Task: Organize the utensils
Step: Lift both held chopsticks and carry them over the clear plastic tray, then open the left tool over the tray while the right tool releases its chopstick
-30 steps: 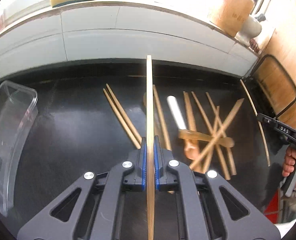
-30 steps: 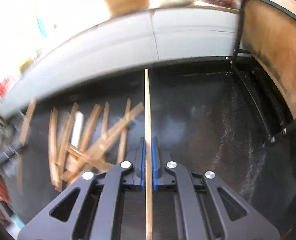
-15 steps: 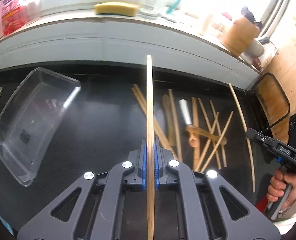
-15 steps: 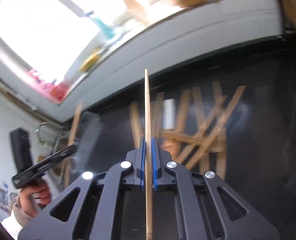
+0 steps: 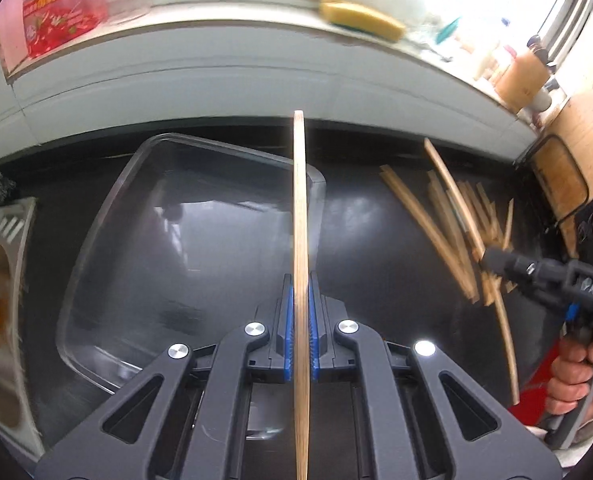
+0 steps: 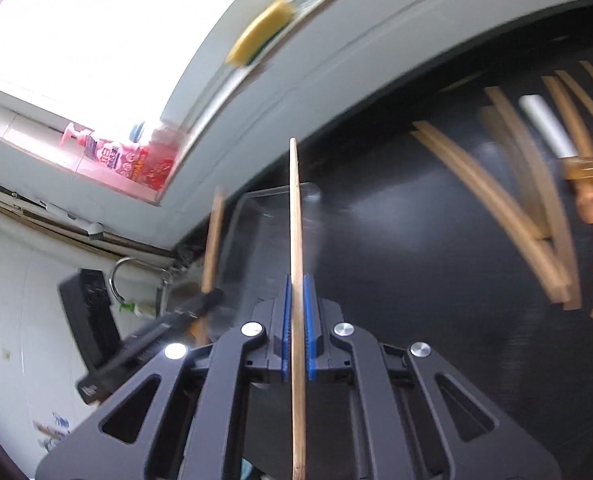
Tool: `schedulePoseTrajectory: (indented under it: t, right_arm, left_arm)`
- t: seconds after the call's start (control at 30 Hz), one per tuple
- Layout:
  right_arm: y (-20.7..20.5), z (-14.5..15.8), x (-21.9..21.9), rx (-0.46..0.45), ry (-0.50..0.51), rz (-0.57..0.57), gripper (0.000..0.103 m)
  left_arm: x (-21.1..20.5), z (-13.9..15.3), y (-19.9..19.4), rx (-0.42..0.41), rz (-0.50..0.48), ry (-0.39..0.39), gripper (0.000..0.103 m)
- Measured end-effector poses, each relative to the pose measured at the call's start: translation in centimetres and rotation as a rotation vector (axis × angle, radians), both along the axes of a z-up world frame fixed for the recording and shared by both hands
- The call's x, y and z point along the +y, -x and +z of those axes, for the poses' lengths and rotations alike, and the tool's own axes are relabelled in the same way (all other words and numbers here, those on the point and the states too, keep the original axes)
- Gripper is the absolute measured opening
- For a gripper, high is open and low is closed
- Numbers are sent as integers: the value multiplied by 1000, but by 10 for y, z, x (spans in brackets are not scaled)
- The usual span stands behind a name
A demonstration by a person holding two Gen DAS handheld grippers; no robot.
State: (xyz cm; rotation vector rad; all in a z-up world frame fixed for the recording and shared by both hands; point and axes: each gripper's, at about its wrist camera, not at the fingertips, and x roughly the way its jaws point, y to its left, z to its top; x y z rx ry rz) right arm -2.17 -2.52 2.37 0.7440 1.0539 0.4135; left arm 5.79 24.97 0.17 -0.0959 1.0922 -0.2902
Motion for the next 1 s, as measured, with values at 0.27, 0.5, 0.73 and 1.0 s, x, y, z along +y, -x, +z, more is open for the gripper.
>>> schedulePoseTrajectory:
  t: [0.27,0.5,0.73,1.0]
  right_arm:
    - [-16,-3,97,11,71,15,7]
    - [-28,-31,138,95,93,-9,7]
    - [-38,-36,149,99,140,-44,7]
    - [-44,-44,157,94,273,-37,26]
  left_arm:
    - [74,-14,-37,74,-118,-64,6]
    - [90,-37,-62,137,-179,-70,6]
    - [88,-43,-69,144,-195,-59,6]
    - [100,-28,-76,90,-86,-75,98]
